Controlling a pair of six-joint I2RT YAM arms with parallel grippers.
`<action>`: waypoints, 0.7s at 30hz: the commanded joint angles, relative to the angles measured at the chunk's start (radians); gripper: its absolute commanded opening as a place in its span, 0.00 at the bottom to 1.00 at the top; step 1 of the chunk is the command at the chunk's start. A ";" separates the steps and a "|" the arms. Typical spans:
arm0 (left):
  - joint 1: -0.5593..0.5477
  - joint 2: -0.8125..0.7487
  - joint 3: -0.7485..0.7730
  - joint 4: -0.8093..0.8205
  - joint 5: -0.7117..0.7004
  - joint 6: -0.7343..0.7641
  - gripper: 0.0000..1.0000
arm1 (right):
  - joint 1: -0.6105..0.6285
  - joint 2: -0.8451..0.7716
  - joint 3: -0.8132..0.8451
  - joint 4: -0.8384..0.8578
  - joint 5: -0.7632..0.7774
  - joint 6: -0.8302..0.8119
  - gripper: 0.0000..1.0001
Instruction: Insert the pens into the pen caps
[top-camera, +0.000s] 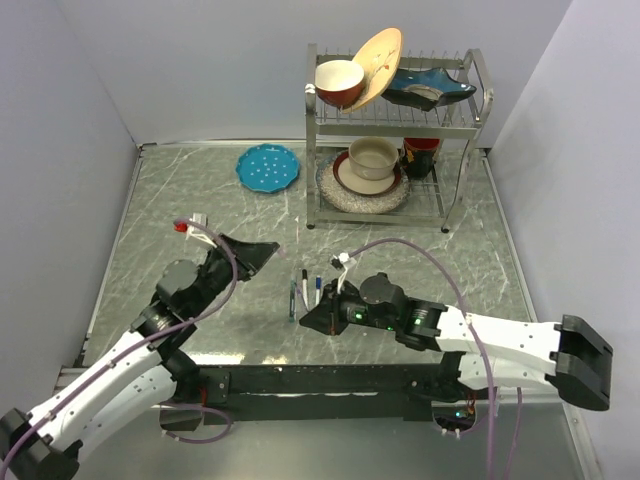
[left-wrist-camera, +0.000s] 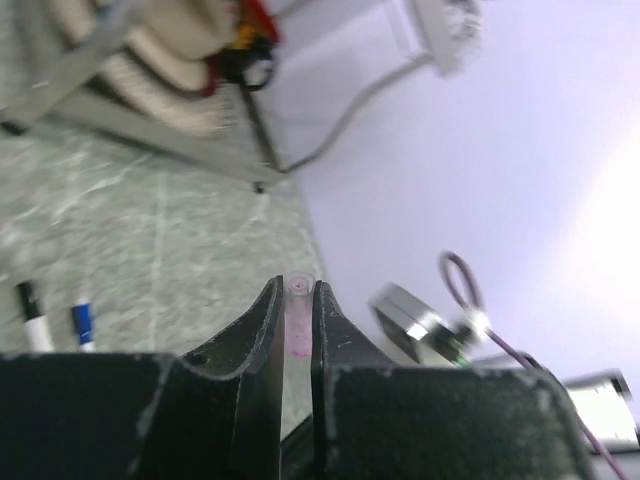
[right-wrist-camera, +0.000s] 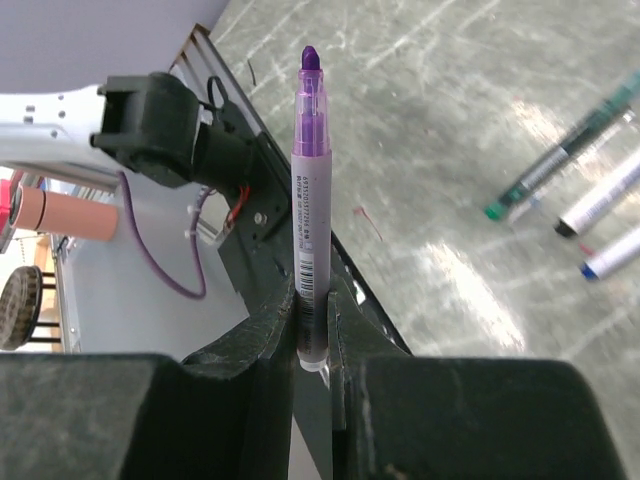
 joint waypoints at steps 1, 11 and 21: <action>-0.003 -0.065 -0.028 0.143 0.149 0.097 0.01 | 0.016 0.058 0.050 0.141 0.030 0.011 0.00; -0.003 -0.072 -0.113 0.292 0.270 0.128 0.01 | 0.026 0.042 0.043 0.190 0.028 0.002 0.00; -0.003 -0.053 -0.113 0.295 0.254 0.108 0.01 | 0.027 0.003 0.041 0.175 0.039 -0.012 0.00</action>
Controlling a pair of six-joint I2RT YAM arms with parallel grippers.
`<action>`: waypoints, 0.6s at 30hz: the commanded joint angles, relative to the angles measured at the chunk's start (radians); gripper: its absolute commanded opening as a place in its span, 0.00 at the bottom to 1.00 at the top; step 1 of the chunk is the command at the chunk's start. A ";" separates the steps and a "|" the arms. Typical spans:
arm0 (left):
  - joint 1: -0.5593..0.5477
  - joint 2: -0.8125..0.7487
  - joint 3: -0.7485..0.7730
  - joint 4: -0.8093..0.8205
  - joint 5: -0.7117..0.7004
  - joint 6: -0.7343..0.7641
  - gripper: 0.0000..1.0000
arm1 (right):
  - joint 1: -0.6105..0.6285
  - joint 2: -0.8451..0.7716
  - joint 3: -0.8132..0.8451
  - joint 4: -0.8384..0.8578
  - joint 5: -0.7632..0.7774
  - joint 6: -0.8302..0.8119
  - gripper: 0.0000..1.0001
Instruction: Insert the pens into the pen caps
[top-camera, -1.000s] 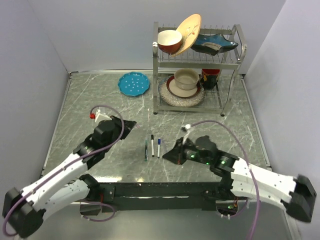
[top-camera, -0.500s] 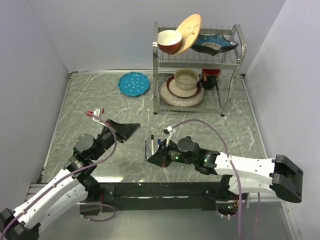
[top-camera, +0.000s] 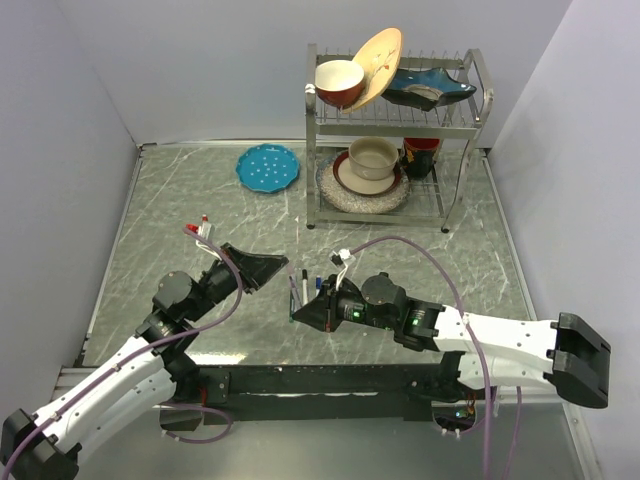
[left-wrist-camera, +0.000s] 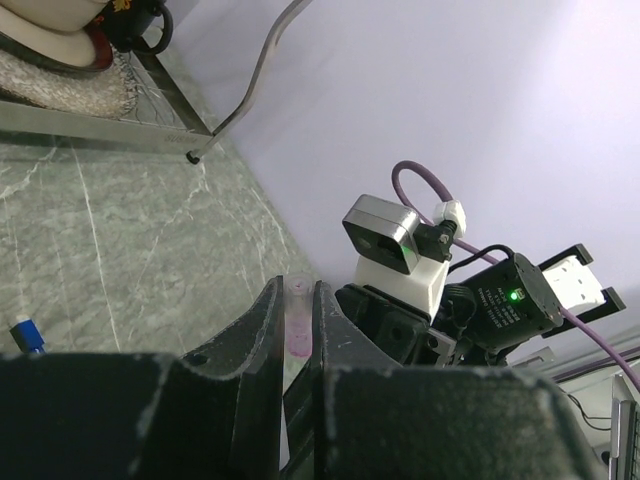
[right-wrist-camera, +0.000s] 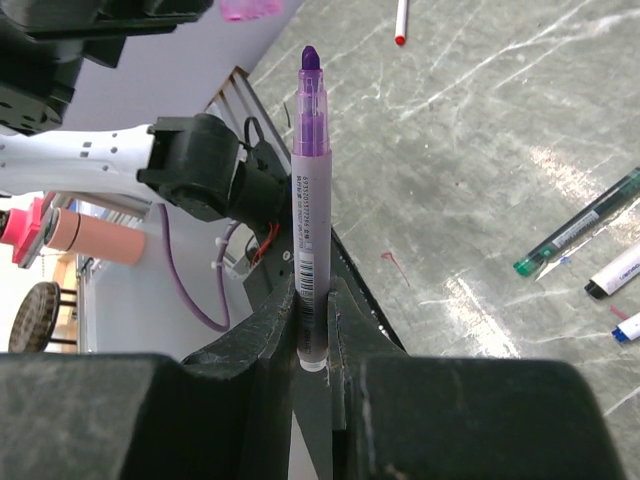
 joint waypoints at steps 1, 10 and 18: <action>-0.002 -0.003 0.002 0.061 0.001 -0.001 0.01 | 0.010 -0.032 0.035 0.038 0.023 -0.016 0.00; -0.002 0.012 0.016 0.029 -0.047 -0.020 0.01 | 0.013 -0.056 0.032 0.029 0.041 -0.016 0.00; -0.002 0.009 0.028 0.018 -0.045 -0.023 0.01 | 0.016 -0.058 0.037 0.028 0.052 -0.015 0.00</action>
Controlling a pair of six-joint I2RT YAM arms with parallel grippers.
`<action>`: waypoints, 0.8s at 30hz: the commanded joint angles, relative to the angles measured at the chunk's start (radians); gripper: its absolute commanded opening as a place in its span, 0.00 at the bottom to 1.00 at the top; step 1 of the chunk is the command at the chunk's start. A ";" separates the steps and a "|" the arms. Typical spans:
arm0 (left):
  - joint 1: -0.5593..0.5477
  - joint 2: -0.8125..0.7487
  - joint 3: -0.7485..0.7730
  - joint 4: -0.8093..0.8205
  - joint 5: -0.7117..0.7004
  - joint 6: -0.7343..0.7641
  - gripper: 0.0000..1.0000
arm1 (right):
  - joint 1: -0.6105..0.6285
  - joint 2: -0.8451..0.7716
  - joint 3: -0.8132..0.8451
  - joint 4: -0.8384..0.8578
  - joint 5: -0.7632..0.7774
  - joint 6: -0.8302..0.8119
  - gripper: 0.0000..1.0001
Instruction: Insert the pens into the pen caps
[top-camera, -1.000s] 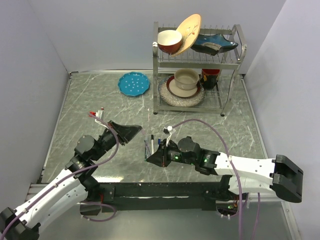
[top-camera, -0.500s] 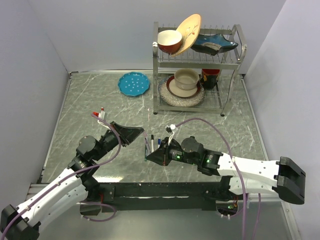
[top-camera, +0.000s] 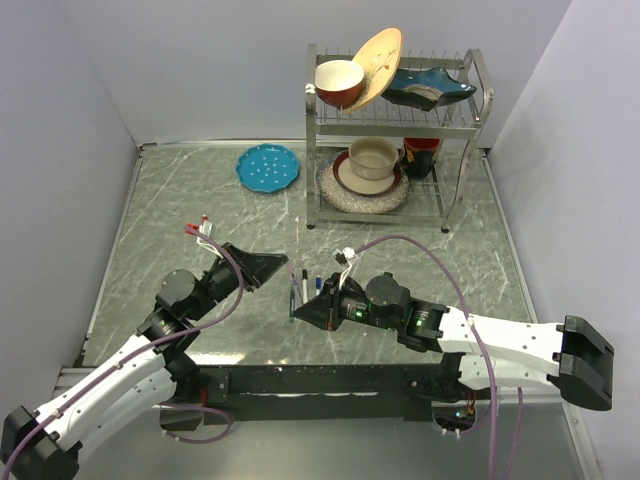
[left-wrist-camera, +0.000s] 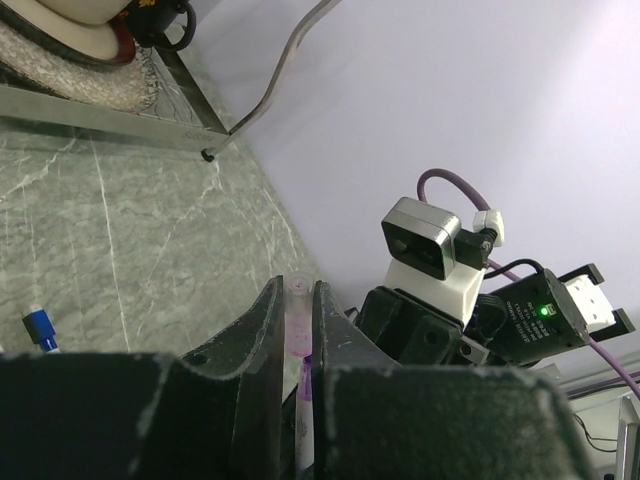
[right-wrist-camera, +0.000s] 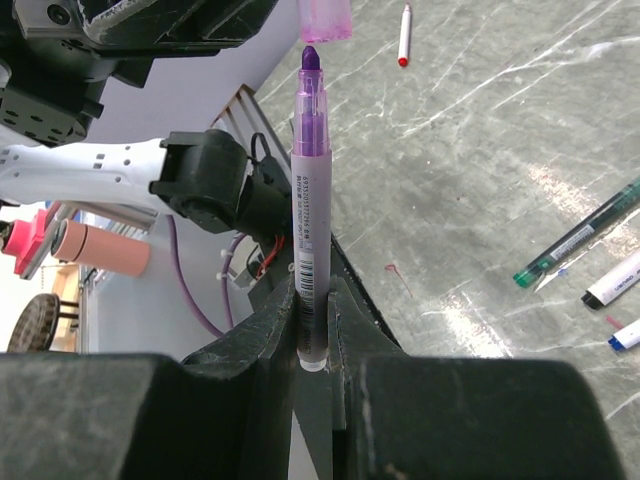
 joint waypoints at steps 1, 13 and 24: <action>-0.002 -0.013 0.025 0.030 -0.007 -0.005 0.01 | 0.013 -0.020 0.038 0.028 0.030 -0.011 0.00; -0.002 -0.007 -0.030 0.085 0.087 -0.028 0.01 | 0.010 -0.002 0.087 0.008 0.057 -0.028 0.00; -0.002 0.031 0.003 0.012 0.209 0.044 0.01 | 0.008 -0.005 0.132 -0.077 0.097 -0.071 0.00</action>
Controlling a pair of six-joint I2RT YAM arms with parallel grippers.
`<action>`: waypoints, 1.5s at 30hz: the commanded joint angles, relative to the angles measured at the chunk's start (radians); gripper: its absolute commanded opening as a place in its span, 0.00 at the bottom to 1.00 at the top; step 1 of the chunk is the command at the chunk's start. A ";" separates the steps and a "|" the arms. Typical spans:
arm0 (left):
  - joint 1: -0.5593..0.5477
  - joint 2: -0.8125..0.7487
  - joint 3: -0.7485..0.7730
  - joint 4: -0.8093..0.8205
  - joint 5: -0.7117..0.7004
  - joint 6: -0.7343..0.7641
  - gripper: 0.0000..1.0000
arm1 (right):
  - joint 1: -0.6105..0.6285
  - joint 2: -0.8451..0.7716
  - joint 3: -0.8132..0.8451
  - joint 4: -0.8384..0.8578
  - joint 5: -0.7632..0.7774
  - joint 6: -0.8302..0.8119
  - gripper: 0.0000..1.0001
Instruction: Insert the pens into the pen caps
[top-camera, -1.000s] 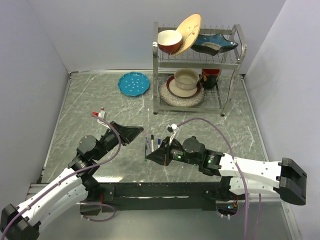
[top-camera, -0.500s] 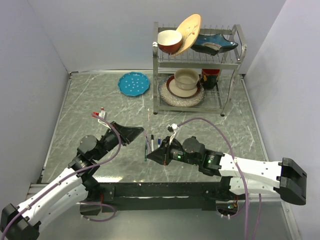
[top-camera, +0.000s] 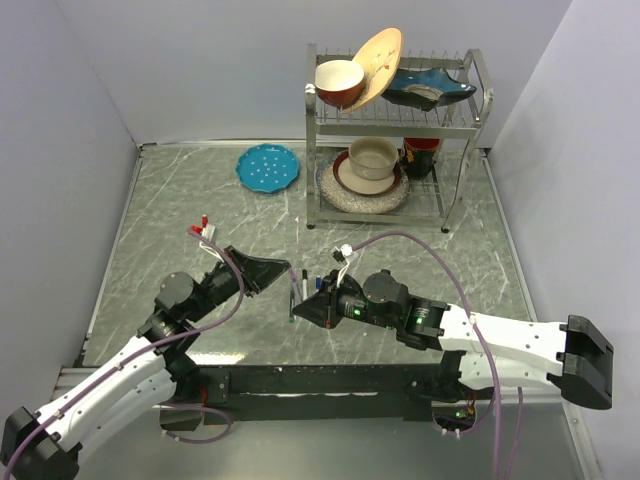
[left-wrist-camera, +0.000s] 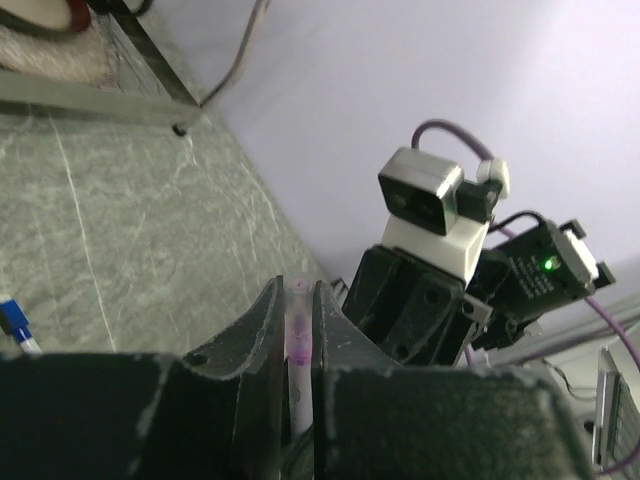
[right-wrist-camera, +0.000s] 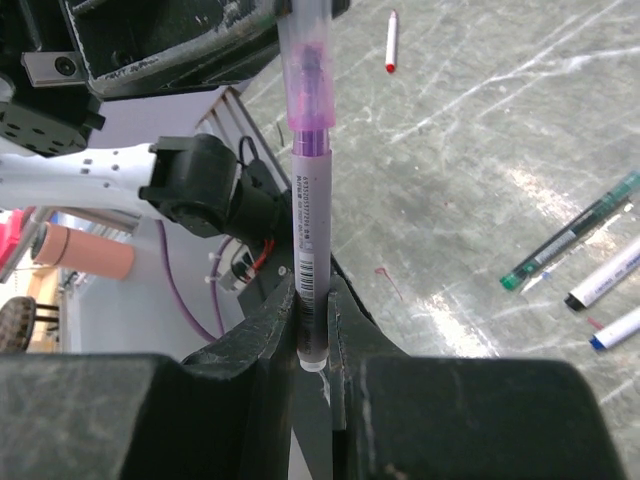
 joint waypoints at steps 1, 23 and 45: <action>-0.003 0.042 0.038 -0.030 0.133 0.057 0.01 | 0.003 -0.015 0.076 -0.002 0.065 -0.042 0.00; -0.004 0.136 0.263 -0.212 0.073 0.136 0.59 | 0.003 -0.076 0.026 -0.014 0.043 -0.044 0.00; -0.075 0.260 0.171 -0.111 0.174 0.050 0.01 | -0.086 -0.038 0.148 -0.022 0.071 -0.053 0.00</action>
